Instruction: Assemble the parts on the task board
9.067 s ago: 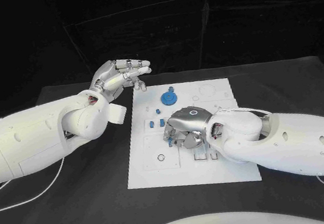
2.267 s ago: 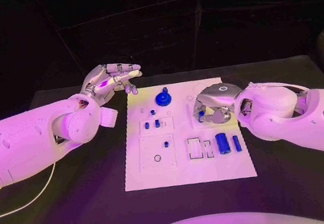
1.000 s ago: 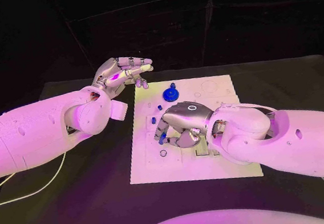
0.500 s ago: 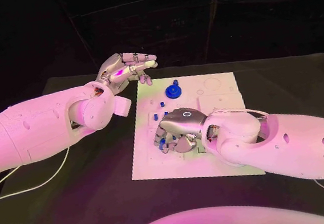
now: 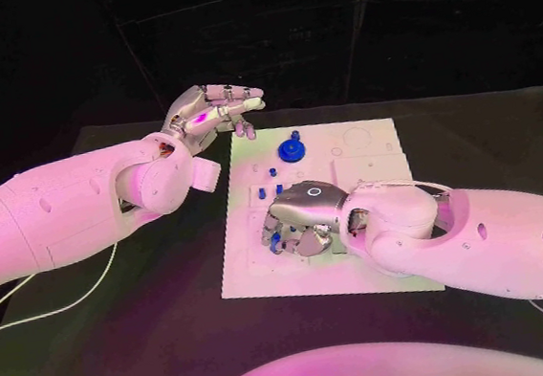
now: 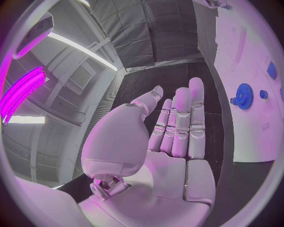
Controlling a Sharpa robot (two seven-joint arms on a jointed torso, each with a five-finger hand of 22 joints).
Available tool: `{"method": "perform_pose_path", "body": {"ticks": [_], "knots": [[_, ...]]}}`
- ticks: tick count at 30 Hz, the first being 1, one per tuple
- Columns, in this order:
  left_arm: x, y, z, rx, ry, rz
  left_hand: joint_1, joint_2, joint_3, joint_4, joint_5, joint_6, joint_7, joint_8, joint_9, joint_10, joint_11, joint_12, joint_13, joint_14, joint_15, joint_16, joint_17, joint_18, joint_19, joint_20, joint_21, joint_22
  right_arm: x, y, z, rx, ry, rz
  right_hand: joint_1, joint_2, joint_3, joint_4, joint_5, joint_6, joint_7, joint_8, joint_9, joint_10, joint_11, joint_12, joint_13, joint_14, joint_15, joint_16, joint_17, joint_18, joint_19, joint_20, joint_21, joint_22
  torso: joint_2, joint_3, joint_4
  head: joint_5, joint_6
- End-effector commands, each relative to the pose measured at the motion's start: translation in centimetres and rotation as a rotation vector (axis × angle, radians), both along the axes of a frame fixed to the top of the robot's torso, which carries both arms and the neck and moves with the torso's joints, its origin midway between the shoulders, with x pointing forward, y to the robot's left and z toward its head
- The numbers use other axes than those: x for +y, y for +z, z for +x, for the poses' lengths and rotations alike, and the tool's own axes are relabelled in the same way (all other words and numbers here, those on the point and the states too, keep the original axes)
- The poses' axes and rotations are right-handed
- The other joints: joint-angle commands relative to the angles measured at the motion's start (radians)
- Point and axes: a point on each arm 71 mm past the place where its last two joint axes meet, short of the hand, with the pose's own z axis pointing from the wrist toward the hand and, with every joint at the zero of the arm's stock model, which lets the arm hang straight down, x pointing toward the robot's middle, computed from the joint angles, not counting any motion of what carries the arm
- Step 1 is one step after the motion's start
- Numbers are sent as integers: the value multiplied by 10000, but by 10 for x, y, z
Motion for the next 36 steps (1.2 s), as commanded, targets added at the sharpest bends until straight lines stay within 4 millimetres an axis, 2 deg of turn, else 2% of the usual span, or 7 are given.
{"method": "perform_pose_path", "body": {"ticks": [1,22,24,27,30,36], "knots": [[-1,1,0,-14,-96,-87,16,91,-76,-4,50,-82,-10,37,-2,-42,-11,36,12,-59,-8,65,-11,141,16,35,-34,-12,-1,-1,-1,-20,132,-243,-6,-22,40,-26,41,0,52,-40,-6,233,-190,-13,9,76,47,61,-8,-98,-8,62,32,3,-5,0,-4,8,-9],[0,1,0,-6,-100,-87,33,99,-95,-14,50,-98,-7,47,-3,-63,-8,53,11,-65,-8,72,-23,141,22,35,-43,-23,2,-3,1,-367,41,-618,-152,-101,-13,-39,48,-18,52,-66,-7,223,-182,-63,13,59,62,55,-39,-84,-57,90,10,-36,-5,-8,6,-16,-21],[0,1,0,-5,-97,-85,33,99,-95,-14,50,-98,-7,47,-3,-63,-8,53,11,-65,-8,72,-23,141,22,35,-43,-23,2,-3,1,-386,52,-646,-254,-178,-70,-27,157,-84,63,-105,-18,167,-172,-112,5,36,79,16,-102,-71,-107,103,-26,-91,-2,-7,2,-11,-25],[0,1,0,-2,-93,-83,33,99,-95,-14,50,-98,-7,47,-3,-63,-8,53,11,-65,-8,72,-23,141,22,35,-43,-23,3,-4,1,-401,92,-671,-741,-567,-392,122,720,-485,122,-197,-63,-320,-67,-371,-56,-79,186,-220,-448,36,-499,179,-368,-600,-3,-7,-4,-8,-28],[0,1,0,4,-92,-80,33,99,-95,-14,50,-98,-7,47,-3,-63,-8,53,11,-65,-8,72,-23,141,22,35,-43,-23,3,-3,1,-452,63,-592,-1149,-915,-966,261,977,-923,103,-181,-57,-1071,33,-389,-48,-317,268,-661,-1058,196,-1049,285,-907,-1333,-2,-5,-3,-14,-30],[1,1,0,13,-94,-78,33,99,-95,-14,50,-98,-7,47,-3,-63,-8,53,11,-65,-8,72,-23,141,22,35,-43,-23,2,-2,1,-534,9,-437,-1160,-896,-1338,270,1072,-994,127,-154,-35,-1344,72,-312,-32,-389,289,-778,-1240,231,-1162,317,-1079,-1529,-7,-4,2,-25,-34]]}}
